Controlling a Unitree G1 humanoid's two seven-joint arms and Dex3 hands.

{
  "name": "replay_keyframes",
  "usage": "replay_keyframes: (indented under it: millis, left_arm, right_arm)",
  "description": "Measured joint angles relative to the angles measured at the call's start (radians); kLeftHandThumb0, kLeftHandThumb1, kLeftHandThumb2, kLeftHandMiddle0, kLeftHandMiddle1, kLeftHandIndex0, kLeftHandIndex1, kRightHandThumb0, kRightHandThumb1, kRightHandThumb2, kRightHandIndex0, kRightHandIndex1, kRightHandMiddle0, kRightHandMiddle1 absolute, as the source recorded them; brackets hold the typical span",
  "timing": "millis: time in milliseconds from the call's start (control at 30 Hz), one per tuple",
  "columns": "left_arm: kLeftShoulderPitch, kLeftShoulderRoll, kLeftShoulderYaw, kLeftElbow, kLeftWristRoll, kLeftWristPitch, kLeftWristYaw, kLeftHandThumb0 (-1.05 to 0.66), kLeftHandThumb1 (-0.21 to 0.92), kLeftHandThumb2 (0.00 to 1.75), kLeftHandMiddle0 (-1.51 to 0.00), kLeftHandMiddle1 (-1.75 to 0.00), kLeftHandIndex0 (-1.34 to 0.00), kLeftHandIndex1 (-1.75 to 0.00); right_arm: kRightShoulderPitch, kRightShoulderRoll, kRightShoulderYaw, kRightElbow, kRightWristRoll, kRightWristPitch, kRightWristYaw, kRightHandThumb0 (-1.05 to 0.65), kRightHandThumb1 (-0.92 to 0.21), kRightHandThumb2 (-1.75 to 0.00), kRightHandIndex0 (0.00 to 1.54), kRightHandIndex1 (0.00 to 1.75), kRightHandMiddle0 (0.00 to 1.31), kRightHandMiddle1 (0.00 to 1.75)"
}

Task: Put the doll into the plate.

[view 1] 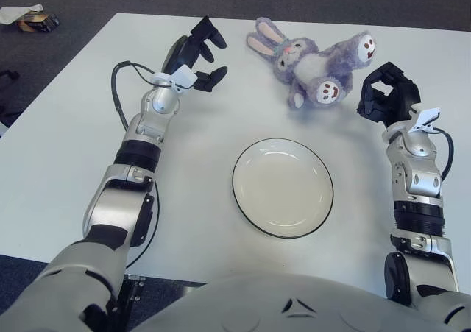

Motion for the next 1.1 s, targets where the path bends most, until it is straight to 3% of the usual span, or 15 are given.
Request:
replay_keyframes:
  millis: [133, 200, 233, 300, 433, 567, 733, 933, 1100]
  left_arm:
    - [-0.025, 0.006, -0.032, 0.002, 0.05, 0.0, 0.027, -0.01, 0.59, 0.93, -0.49, -1.55, -0.25, -1.74]
    - [-0.036, 0.007, -0.046, 0.002, 0.073, 0.0, 0.041, -0.01, 0.69, 0.78, -0.47, -1.53, -0.21, -1.71]
    - [-0.042, 0.01, -0.056, 0.003, 0.087, 0.0, 0.045, -0.21, 0.69, 0.78, -0.4, -1.39, -0.13, -1.56]
    - [-0.06, 0.021, -0.086, 0.011, 0.127, -0.006, 0.048, -0.41, 0.7, 0.78, -0.32, -1.24, -0.07, -1.38]
    - [-0.095, 0.05, -0.139, 0.035, 0.188, -0.024, 0.042, -0.61, 0.73, 0.73, -0.18, -1.0, -0.01, -1.05]
    - [-0.128, 0.074, -0.175, 0.059, 0.218, -0.034, 0.018, -0.69, 0.77, 0.66, -0.1, -0.83, 0.0, -0.85]
    - [-0.159, 0.1, -0.22, 0.086, 0.262, -0.048, 0.005, -0.79, 0.89, 0.44, -0.02, -0.45, 0.0, -0.51]
    - [-0.229, 0.129, -0.305, 0.154, 0.374, -0.098, 0.036, -0.86, 0.92, 0.41, 0.0, -0.11, 0.0, -0.19]
    - [-0.292, 0.131, -0.36, 0.229, 0.442, -0.128, 0.095, -0.91, 0.92, 0.35, 0.0, -0.01, 0.0, -0.03]
  right_arm:
    - [0.0, 0.0, 0.004, 0.0, 0.0, 0.004, 0.0, -0.42, -0.5, -1.08, 0.97, 1.75, 0.47, 1.75]
    - [0.0, 0.0, 0.005, 0.0, 0.0, 0.005, 0.0, -0.42, -0.5, -1.08, 0.97, 1.75, 0.47, 1.75]
    - [0.0, 0.0, 0.006, 0.0, 0.0, 0.005, 0.0, -0.42, -0.5, -1.08, 0.97, 1.75, 0.47, 1.75]
    - [0.0, 0.001, 0.009, 0.0, 0.001, 0.008, 0.001, -0.42, -0.5, -1.08, 0.98, 1.75, 0.47, 1.75]
    - [0.0, 0.001, 0.013, 0.0, 0.002, 0.011, 0.006, -0.42, -0.51, -1.07, 0.98, 1.75, 0.46, 1.75]
    - [0.0, 0.002, 0.013, 0.0, 0.002, 0.012, 0.006, -0.42, -0.51, -1.07, 0.97, 1.75, 0.46, 1.75]
    - [0.0, 0.006, 0.013, 0.004, 0.0, 0.012, -0.001, -0.42, -0.5, -1.08, 0.95, 1.75, 0.47, 1.75]
    - [-0.001, 0.01, 0.017, 0.017, -0.003, 0.01, -0.009, -0.43, -0.48, -1.1, 0.93, 1.75, 0.48, 1.75]
    - [-0.005, 0.014, 0.026, 0.05, -0.013, -0.003, -0.018, -0.43, -0.47, -1.11, 0.91, 1.75, 0.49, 1.75]
